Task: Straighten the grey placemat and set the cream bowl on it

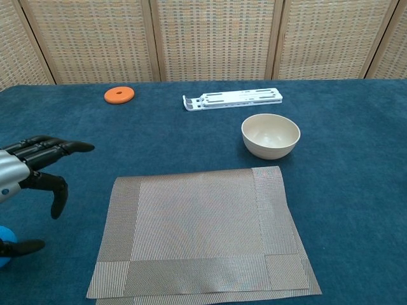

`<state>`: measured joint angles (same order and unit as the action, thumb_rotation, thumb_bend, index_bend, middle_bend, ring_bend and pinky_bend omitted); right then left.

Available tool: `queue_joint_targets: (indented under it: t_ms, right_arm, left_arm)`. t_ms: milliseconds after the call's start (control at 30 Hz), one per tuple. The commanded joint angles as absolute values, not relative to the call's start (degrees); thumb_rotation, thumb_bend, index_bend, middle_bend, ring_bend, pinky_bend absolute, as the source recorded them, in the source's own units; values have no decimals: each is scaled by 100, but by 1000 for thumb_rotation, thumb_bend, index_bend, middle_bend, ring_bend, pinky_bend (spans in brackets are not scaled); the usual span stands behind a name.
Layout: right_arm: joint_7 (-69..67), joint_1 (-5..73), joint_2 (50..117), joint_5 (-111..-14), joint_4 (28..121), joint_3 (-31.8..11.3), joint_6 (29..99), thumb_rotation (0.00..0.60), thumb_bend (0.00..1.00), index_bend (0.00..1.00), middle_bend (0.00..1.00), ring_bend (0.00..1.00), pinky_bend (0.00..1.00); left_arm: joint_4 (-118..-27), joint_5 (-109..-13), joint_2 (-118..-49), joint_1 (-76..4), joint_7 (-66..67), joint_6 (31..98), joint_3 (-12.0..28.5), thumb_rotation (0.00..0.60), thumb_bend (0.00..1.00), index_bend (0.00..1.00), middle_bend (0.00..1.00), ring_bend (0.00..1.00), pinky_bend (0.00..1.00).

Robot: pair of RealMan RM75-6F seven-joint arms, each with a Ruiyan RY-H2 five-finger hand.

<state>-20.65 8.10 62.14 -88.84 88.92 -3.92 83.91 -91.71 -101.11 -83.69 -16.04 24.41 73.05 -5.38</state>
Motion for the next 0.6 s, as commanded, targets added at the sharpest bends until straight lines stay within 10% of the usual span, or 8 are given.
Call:
queue_joint_targets:
  t_ms: [33, 600]
  right_arm:
    - [-2089, 806, 6207, -8890, 8891, -393, 8401, 600, 148, 12, 0, 0, 0]
    - [-2264, 795, 6183, -8896, 8862, -405, 8431, 600, 147, 12, 0, 0, 0]
  left_arm:
    - [-9078, -10106, -8518, -1638, 2565, 7139, -626, 600, 228, 539, 0, 0, 0]
    - [-8607, -9989, -9085, -1745, 2838, 6587, -813, 600, 282, 483, 0, 0, 0]
